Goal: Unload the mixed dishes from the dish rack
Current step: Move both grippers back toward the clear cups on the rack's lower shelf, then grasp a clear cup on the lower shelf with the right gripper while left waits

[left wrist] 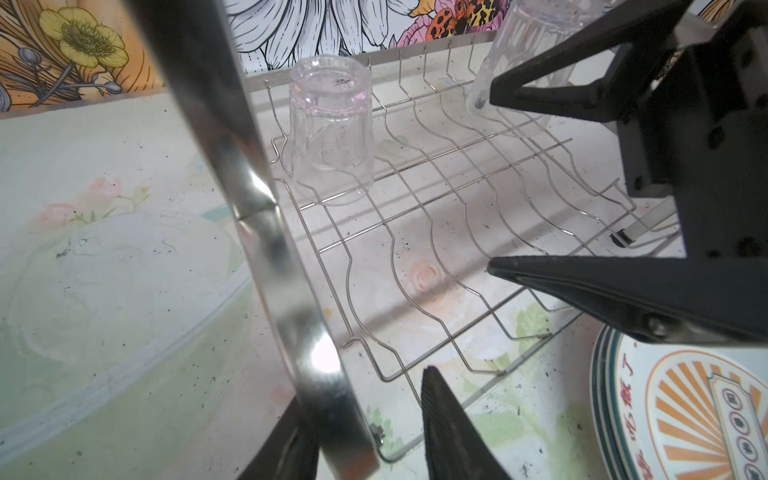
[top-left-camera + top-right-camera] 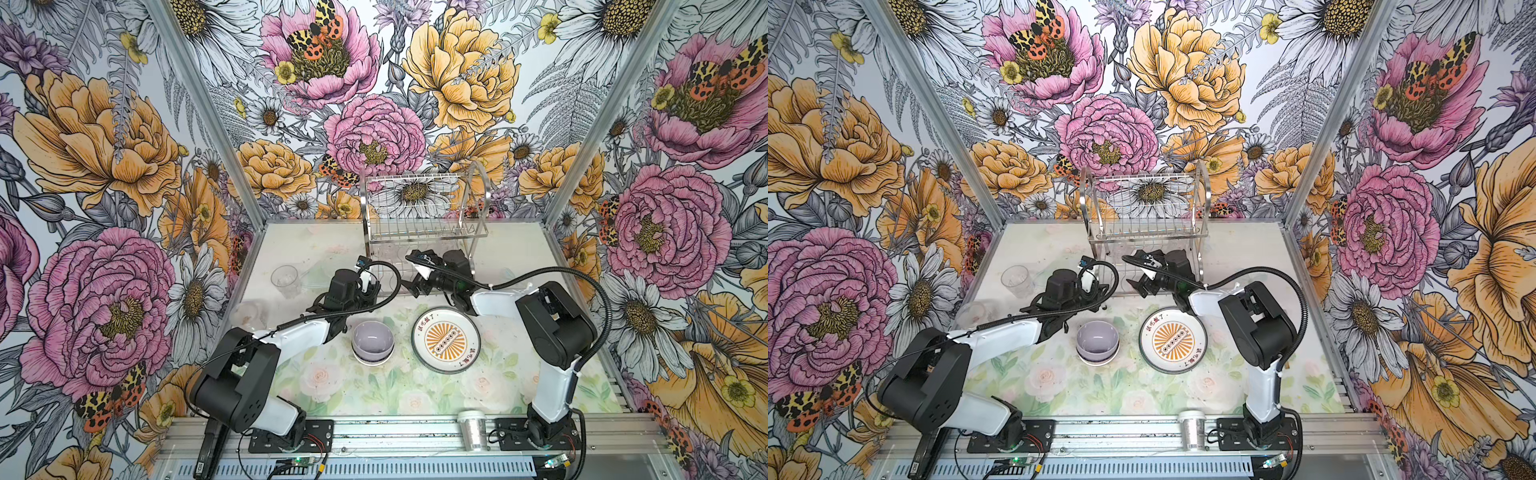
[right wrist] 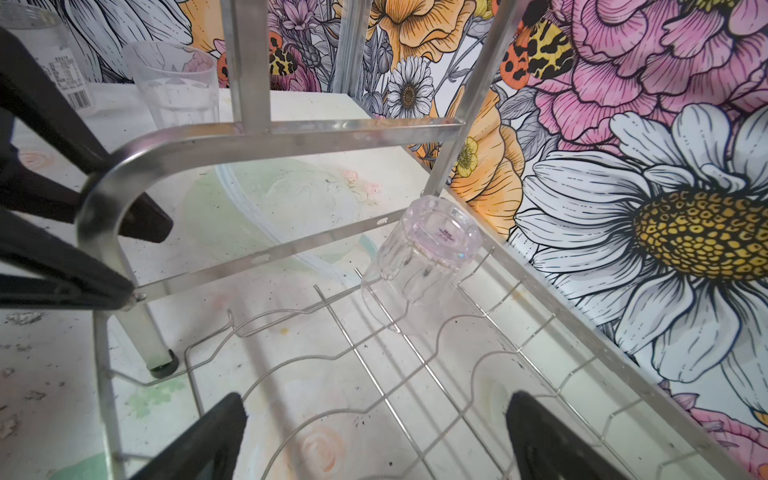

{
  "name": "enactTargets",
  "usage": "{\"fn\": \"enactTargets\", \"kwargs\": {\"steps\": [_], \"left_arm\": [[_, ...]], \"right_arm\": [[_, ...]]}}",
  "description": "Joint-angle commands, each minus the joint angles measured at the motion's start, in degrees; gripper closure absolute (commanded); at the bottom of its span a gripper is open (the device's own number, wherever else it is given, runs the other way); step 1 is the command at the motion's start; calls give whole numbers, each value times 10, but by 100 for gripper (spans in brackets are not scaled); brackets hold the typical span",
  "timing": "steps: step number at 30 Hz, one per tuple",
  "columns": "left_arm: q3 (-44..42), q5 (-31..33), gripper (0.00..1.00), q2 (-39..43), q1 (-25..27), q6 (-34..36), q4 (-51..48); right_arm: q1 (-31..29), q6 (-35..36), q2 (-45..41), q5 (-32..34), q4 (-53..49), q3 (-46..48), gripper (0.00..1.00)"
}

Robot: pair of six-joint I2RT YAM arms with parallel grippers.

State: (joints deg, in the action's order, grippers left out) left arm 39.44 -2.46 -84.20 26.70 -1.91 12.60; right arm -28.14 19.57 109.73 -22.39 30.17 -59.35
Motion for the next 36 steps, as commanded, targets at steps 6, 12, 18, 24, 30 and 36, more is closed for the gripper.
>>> {"fn": "enactTargets", "kwargs": {"steps": [6,12,18,24,30,36], "left_arm": [[13,-11,74,-9,-5,-9,28],[15,-13,75,-22,-4,-14,32],[18,-12,82,-27,-2,-18,32],[20,-10,90,-29,1,-17,24],[25,1,90,-29,5,-10,4],[32,4,90,-35,12,-3,-10]], "right_arm": [[7,46,47,-21,-10,-68,0],[11,55,83,-33,-3,-102,0],[14,56,121,-36,6,-145,0],[17,53,152,-50,3,-187,0],[18,50,180,-76,-12,-224,0],[19,70,207,-96,-55,-276,0]]}}
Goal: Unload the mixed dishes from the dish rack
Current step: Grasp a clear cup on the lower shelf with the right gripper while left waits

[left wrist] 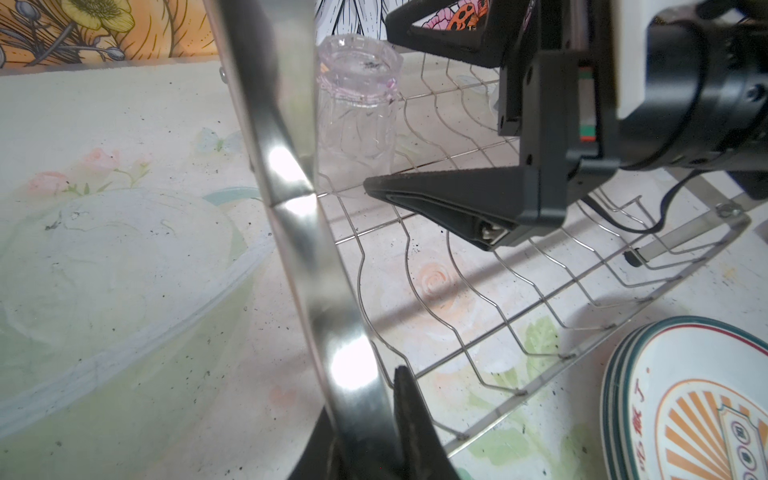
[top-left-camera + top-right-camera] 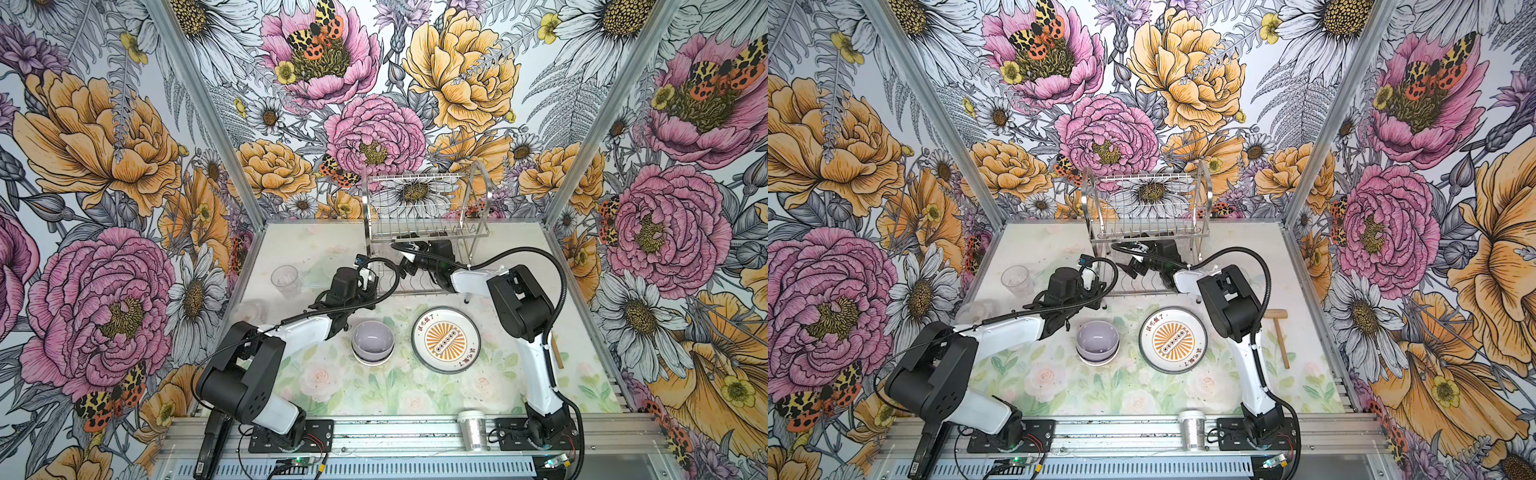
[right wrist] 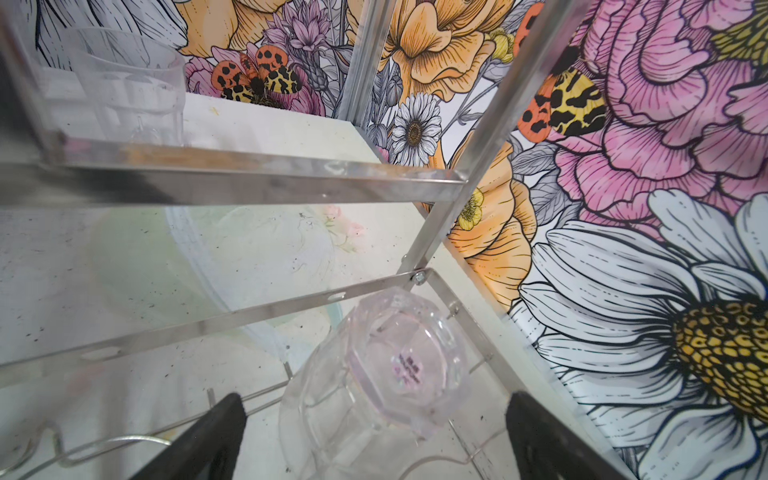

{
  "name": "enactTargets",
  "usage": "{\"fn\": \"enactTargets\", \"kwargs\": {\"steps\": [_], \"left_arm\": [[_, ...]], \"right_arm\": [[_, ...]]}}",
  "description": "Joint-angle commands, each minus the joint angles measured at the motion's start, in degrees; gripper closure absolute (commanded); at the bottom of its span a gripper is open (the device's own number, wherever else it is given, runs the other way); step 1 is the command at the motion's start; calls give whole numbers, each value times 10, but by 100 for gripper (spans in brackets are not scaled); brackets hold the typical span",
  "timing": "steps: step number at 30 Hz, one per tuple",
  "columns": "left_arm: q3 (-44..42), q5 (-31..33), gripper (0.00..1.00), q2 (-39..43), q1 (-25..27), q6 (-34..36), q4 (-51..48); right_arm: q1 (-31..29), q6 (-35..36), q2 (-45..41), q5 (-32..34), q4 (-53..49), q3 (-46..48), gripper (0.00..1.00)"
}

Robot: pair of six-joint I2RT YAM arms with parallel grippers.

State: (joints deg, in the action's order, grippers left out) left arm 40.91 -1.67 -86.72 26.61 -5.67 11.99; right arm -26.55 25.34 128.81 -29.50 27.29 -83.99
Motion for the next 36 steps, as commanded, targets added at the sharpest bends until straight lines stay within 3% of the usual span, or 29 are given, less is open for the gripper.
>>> {"fn": "enactTargets", "kwargs": {"steps": [1,11,19,36], "left_arm": [[19,-3,90,-11,16,36,-6],[31,0,90,-20,19,46,-25],[28,11,90,-17,20,39,-25],[23,36,87,-15,20,29,-23]], "right_arm": [[3,19,21,-30,-40,-42,0],[2,43,52,-57,-128,-120,4],[3,43,46,-71,-145,-120,23],[6,-59,32,-99,-68,-90,61]]}}
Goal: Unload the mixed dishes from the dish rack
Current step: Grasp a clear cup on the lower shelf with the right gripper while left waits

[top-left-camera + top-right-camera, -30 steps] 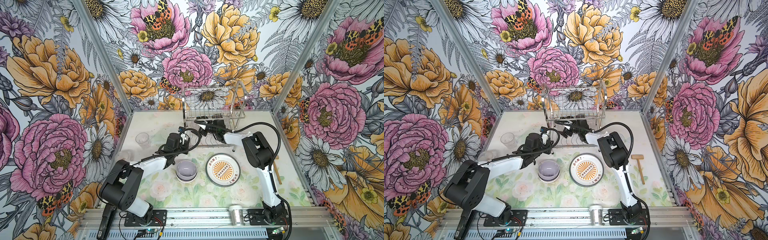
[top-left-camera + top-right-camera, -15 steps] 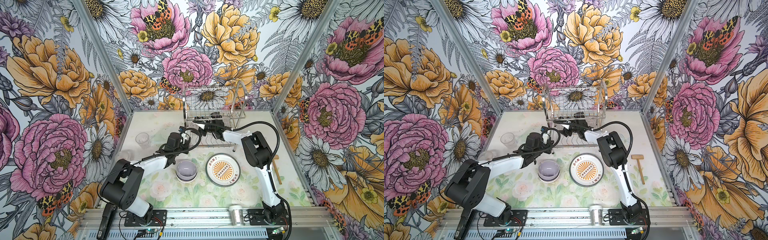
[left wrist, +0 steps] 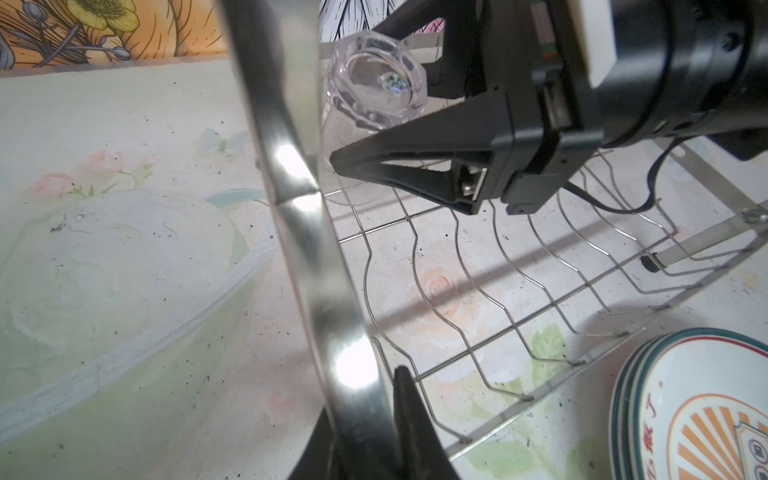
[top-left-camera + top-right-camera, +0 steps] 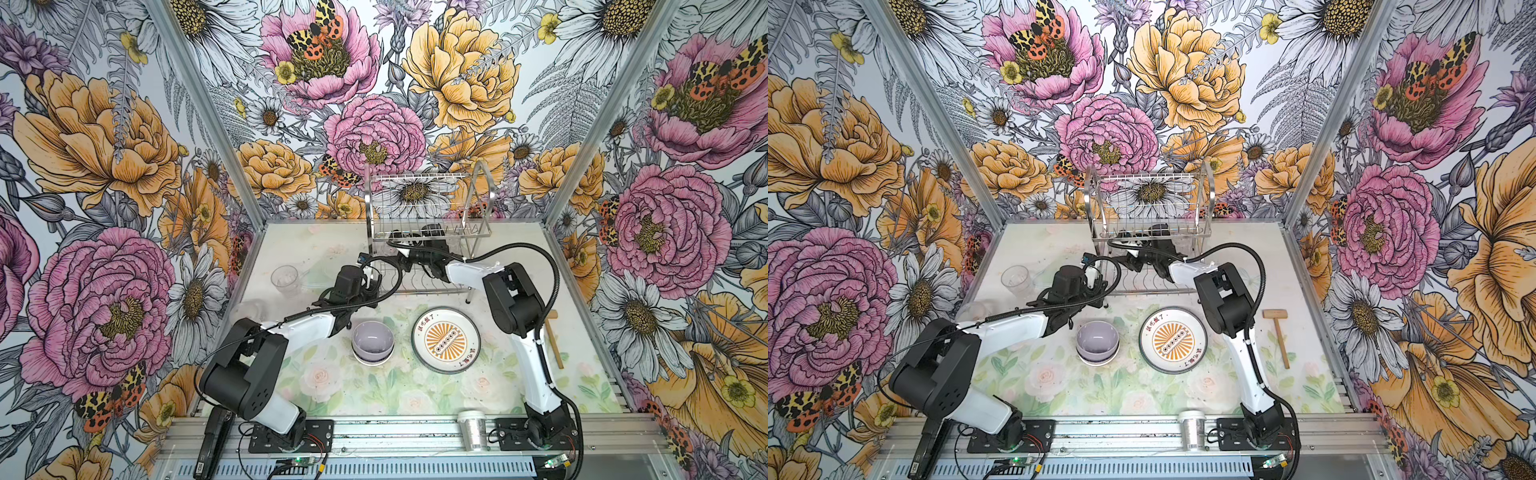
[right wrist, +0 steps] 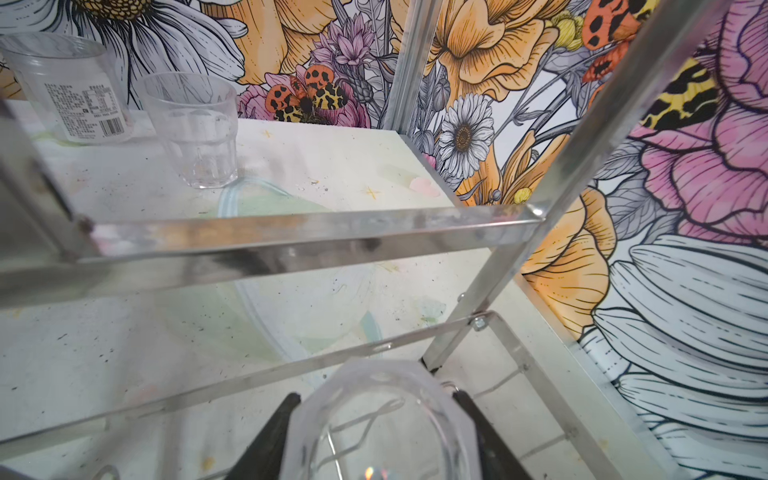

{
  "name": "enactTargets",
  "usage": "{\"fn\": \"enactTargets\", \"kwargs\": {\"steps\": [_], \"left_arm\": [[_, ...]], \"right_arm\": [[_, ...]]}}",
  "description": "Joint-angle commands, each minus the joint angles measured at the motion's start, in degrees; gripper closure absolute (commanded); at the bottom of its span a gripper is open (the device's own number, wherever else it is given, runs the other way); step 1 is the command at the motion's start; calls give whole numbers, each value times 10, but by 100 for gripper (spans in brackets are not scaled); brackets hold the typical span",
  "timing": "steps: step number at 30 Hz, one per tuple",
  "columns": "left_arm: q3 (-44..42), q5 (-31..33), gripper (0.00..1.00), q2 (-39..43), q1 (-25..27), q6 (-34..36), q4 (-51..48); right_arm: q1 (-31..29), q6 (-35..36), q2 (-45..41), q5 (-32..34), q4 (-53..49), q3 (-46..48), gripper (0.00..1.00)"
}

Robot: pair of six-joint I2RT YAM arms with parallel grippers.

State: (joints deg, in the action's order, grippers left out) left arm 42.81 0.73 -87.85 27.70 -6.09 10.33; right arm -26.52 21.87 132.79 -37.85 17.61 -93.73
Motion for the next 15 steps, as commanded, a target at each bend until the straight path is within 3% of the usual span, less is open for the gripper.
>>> {"fn": "enactTargets", "kwargs": {"steps": [1,4,7,15], "left_arm": [[5,12,86,-4,8,33,-7],[6,14,80,-2,8,29,-6],[6,11,69,-2,7,26,-4],[9,1,37,-3,2,7,-1]], "right_arm": [[7,-29,-10,-16,32,11,65],[7,-49,-20,-18,55,26,76],[9,-66,-28,-21,70,34,99],[11,-140,-57,-11,155,88,100]]}}
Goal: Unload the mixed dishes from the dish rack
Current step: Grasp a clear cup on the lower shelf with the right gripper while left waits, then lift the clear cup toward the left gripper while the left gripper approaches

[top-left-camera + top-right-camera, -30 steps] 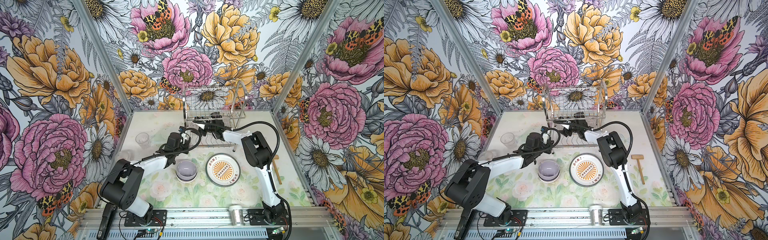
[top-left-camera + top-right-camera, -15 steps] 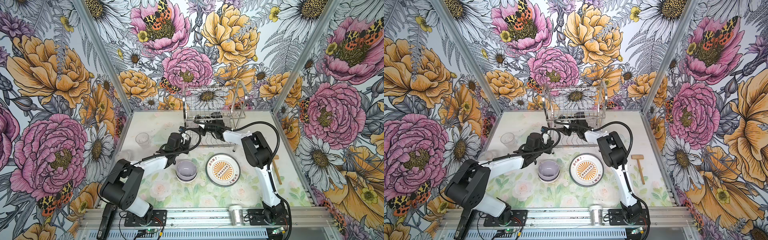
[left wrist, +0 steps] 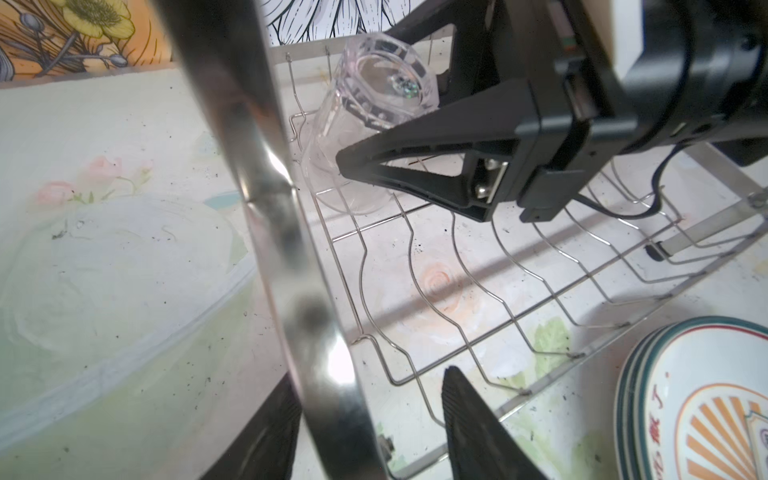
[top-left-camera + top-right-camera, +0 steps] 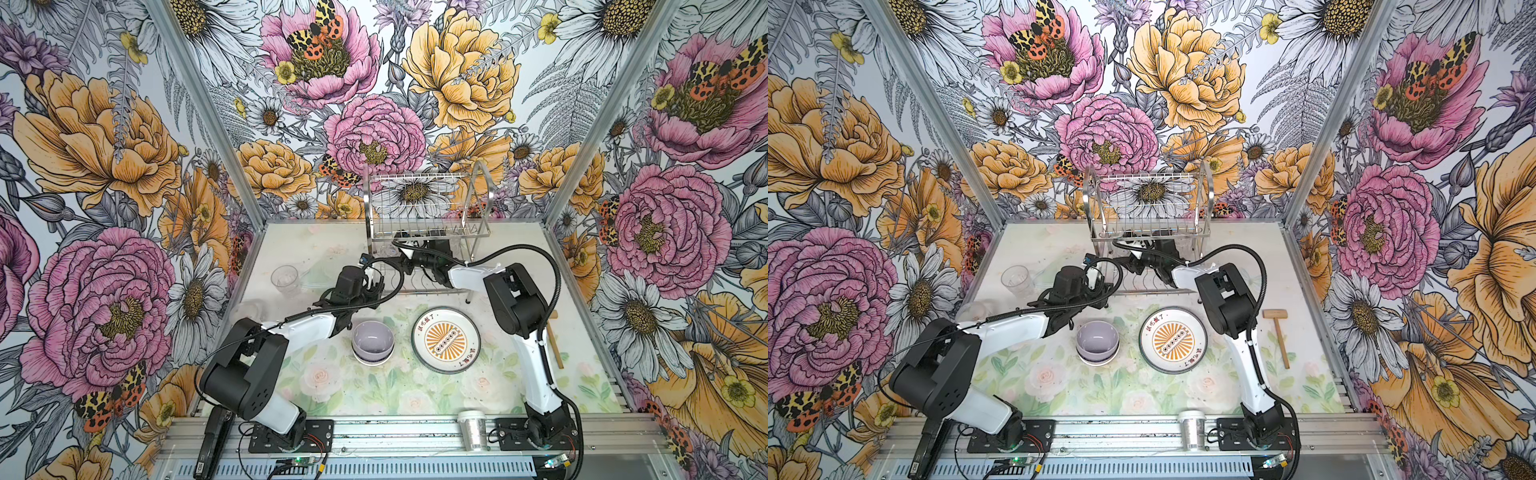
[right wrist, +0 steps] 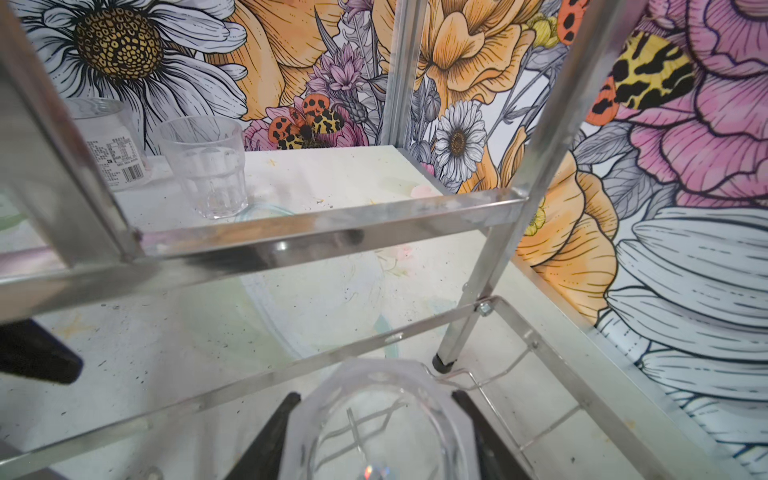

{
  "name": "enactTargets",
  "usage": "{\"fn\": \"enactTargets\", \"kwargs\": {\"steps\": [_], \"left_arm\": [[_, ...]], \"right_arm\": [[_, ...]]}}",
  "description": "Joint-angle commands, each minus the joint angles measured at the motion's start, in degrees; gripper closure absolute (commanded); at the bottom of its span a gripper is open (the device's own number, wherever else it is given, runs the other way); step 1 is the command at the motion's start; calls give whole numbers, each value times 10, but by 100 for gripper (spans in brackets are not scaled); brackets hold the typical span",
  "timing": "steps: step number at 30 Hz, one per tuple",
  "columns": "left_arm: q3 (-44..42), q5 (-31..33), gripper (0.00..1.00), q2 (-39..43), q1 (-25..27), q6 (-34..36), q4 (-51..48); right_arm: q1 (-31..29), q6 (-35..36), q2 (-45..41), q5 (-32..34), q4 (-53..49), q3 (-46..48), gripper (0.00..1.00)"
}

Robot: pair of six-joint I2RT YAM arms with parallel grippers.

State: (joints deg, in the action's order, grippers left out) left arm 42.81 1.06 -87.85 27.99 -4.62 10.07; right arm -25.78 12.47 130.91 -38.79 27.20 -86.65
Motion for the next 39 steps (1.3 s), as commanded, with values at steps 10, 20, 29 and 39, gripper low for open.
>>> {"fn": "enactTargets", "kwargs": {"steps": [10,20,29,39], "left_arm": [[-10,-5,13,29,2,-12,42],[-97,-2,3,133,1,-25,136],[-138,-11,2,281,2,-43,68],[-156,-36,1,477,-11,-82,-86]], "right_arm": [[1,-138,-80,27,185,117,100],[-17,-168,-141,63,222,199,100],[-50,-175,-197,102,223,268,100],[-79,-312,-313,180,202,362,100]]}}
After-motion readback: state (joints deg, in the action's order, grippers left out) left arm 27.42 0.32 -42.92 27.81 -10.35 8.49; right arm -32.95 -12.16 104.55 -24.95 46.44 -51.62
